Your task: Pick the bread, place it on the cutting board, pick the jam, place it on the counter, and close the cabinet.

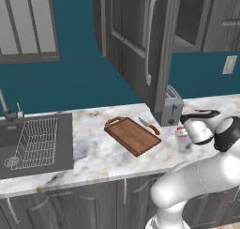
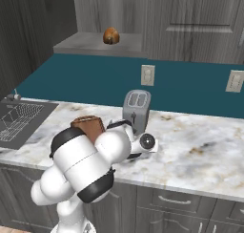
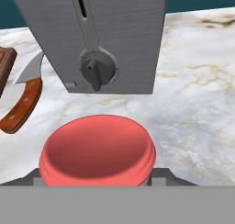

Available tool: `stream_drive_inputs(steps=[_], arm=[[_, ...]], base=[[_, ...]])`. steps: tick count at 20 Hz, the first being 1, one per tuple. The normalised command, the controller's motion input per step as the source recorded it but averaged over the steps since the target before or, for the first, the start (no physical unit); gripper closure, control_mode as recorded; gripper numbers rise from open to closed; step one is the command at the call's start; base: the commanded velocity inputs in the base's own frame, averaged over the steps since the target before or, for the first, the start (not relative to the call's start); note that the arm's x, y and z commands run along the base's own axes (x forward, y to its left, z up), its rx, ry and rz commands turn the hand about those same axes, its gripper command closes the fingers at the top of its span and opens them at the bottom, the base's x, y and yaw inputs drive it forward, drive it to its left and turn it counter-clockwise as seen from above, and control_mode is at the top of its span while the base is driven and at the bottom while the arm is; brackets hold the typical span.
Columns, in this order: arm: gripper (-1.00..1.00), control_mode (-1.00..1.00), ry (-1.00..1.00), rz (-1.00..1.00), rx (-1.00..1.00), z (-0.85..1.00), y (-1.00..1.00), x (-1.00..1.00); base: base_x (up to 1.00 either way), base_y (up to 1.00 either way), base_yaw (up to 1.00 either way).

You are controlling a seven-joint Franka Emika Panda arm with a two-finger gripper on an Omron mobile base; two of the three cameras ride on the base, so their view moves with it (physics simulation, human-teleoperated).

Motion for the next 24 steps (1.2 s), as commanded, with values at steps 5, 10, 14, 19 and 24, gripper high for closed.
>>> stream_drive_inputs(steps=[5,10,14,19,24], arm=[[-1.0,-1.0,0.0,0.0,0.0,0.0,0.0,0.0],[-1.0,-1.0,0.0,0.0,0.0,0.0,0.0,0.0],[-1.0,-1.0,0.0,0.0,0.0,0.0,0.0,-0.04],[-1.0,-1.0,0.0,0.01,0.0,0.0,0.0,-0.2],[-1.0,-1.0,0.0,0.04,0.0,0.0,0.0,-0.27]], base=[[0.0,0.0,0.0],[0.0,0.0,0.0],[0.0,0.0,0.0],[0.0,0.0,0.0],[0.0,0.0,0.0]])
